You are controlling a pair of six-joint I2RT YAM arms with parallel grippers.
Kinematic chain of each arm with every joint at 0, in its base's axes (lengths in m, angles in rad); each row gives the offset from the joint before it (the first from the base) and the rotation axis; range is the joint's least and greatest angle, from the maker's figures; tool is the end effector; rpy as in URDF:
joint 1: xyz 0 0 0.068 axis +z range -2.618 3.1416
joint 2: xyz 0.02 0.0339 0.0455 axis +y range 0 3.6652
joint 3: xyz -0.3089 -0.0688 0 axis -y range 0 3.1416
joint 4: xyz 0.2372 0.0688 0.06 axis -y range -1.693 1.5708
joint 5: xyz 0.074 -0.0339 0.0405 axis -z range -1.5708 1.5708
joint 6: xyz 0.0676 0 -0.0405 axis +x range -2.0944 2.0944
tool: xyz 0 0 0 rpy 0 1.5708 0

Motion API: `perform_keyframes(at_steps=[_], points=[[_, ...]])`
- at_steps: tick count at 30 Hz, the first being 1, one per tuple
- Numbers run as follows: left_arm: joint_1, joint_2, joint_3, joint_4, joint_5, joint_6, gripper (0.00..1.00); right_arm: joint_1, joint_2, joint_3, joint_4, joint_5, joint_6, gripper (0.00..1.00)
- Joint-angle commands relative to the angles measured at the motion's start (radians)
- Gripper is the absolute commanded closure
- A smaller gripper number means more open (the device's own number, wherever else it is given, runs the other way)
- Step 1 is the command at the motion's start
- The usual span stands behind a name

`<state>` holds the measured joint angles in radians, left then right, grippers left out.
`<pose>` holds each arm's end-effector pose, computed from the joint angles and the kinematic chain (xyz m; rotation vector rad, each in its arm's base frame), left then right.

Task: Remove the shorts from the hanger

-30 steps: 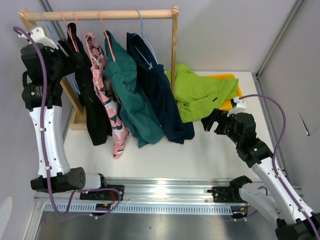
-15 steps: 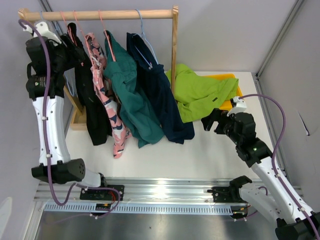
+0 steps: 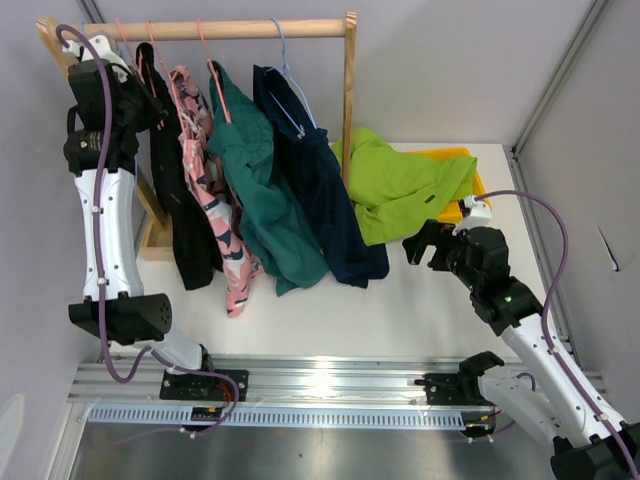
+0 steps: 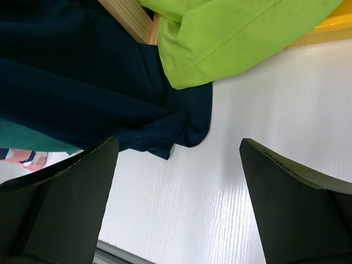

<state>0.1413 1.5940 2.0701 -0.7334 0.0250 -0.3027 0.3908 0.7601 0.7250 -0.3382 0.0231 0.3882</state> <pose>0.3442 0.0473 0.5483 -0.3857 1.7890 -0.1365 0.1551 0.0622 0.3263 0.0130 1.9761 0.4909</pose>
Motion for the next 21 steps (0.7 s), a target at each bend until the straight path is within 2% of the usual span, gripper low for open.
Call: perform_keyframes(at_steps=[1,4,5,8,11,12,13,15,16,19,21], points=[[-0.031,-0.052,0.081,0.019,-0.06,0.022,1.0,0.006,-0.013,0.019,0.033,0.011,-0.002,0.01],[-0.065,-0.124,0.087,0.011,-0.106,0.034,1.0,0.034,-0.022,0.06,0.073,-0.075,-0.017,0.01],[-0.074,-0.159,0.081,0.005,-0.109,0.033,1.0,0.048,-0.024,0.074,0.094,-0.162,-0.035,0.01],[-0.077,-0.202,0.093,-0.026,-0.099,0.024,1.0,0.146,0.016,0.181,0.157,-0.258,-0.104,0.01],[-0.077,-0.23,0.091,-0.052,-0.096,0.017,1.0,0.348,0.132,0.379,0.131,-0.181,-0.178,0.01],[-0.075,-0.261,0.073,-0.05,-0.094,0.016,1.0,0.412,0.168,0.43,0.125,-0.085,-0.201,0.01],[-0.077,-0.276,0.064,-0.047,-0.096,0.013,1.0,0.55,0.203,0.529,0.123,-0.033,-0.256,0.01],[-0.077,-0.301,0.038,-0.044,-0.096,0.01,1.0,0.676,0.326,0.626,0.126,0.1,-0.305,0.0],[-0.077,-0.316,0.029,-0.044,-0.088,0.008,1.0,0.777,0.372,0.725,0.126,0.133,-0.343,0.01],[-0.075,-0.344,-0.001,-0.04,-0.073,-0.003,1.0,0.909,0.551,0.862,0.133,0.224,-0.382,0.01],[-0.075,-0.353,-0.022,-0.038,-0.054,-0.012,1.0,0.936,0.657,0.95,0.174,0.233,-0.384,0.01]])
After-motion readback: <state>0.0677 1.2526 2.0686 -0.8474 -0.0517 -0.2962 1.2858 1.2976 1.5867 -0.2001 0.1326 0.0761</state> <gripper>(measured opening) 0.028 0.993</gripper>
